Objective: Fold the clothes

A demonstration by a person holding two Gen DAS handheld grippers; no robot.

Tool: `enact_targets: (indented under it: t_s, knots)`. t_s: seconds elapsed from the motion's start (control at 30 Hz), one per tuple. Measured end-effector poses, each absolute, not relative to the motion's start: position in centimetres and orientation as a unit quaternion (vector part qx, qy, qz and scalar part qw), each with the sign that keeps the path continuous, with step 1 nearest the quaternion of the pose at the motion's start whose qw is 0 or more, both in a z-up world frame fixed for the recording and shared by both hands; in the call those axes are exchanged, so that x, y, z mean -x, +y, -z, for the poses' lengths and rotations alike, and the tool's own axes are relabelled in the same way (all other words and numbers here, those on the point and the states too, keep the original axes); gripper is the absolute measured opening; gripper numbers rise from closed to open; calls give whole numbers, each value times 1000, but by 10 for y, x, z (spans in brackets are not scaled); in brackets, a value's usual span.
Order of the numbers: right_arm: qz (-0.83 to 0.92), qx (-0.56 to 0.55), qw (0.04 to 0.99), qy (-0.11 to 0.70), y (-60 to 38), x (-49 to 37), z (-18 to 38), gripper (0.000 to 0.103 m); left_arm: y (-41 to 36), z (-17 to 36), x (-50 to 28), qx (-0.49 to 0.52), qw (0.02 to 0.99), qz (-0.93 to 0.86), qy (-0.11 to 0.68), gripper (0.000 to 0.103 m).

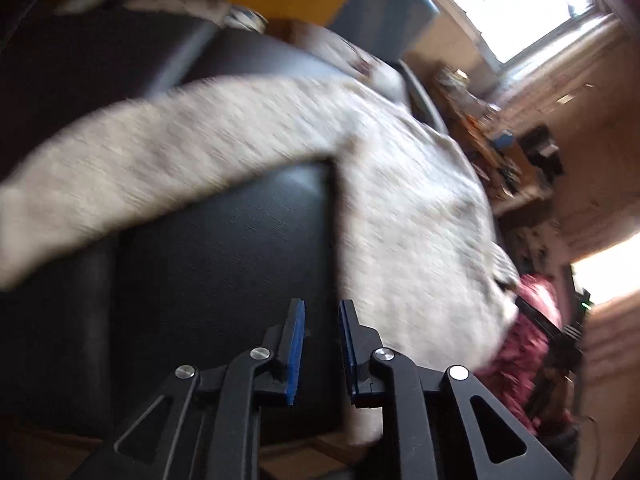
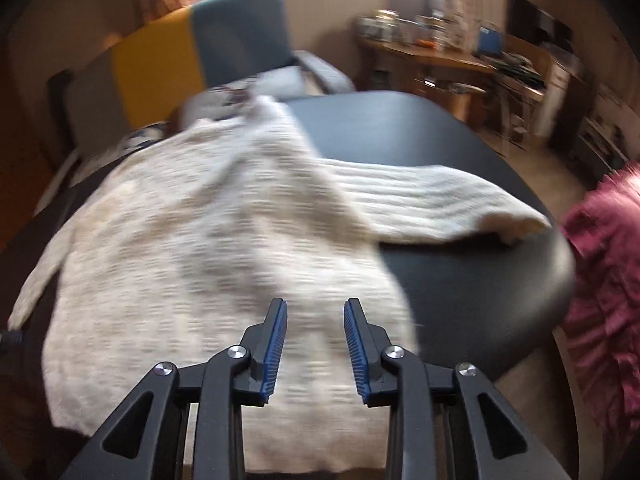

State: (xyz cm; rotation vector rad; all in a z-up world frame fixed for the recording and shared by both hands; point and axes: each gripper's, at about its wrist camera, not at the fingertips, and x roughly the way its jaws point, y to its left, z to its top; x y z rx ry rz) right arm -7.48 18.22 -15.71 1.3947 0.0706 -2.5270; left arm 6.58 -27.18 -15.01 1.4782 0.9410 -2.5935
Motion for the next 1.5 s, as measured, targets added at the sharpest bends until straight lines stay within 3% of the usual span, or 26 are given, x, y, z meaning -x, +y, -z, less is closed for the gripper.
enact_targets:
  t_s: [0.17,0.23,0.3,0.57,0.67,0.77,0.83,0.87,0.9,0.93,1.27,1.5]
  knots:
    - [844,-481,228,59,102,58,164,30,-382,140,-123,-436,189,817,326,19]
    - [832,-481,267,72,70,52,166,30,-420,146,-150,-433,240,797,347,27]
    - [818,-479,306,86,39,45,169,30,-449,156,-172,-431,269,774,378,28]
    - [783,-494,363,110,-23,37,185,30,-471,200,-170,-409,207,728,509,30]
    - [780,-499,361,109,-26,39,187,30,-466,208,-148,-417,199,726,510,32]
    - [783,-495,360,110,-30,50,181,31,-460,205,-128,-418,195,738,492,45]
    - [786,-489,360,112,-33,59,176,31,-456,199,-114,-422,201,748,471,46]
    - [788,-487,360,113,-35,64,173,31,-454,196,-108,-425,204,752,461,44]
    - [790,-484,360,114,-37,69,170,31,-451,196,-104,-428,211,756,448,19]
    - [791,-481,359,116,-38,74,168,31,-448,197,-100,-431,217,759,437,12]
    - [806,-458,350,132,-70,153,143,31,-472,181,-95,-363,248,777,452,11]
    - [799,-480,319,171,-130,230,164,31,-503,172,-66,-362,251,785,437,11]
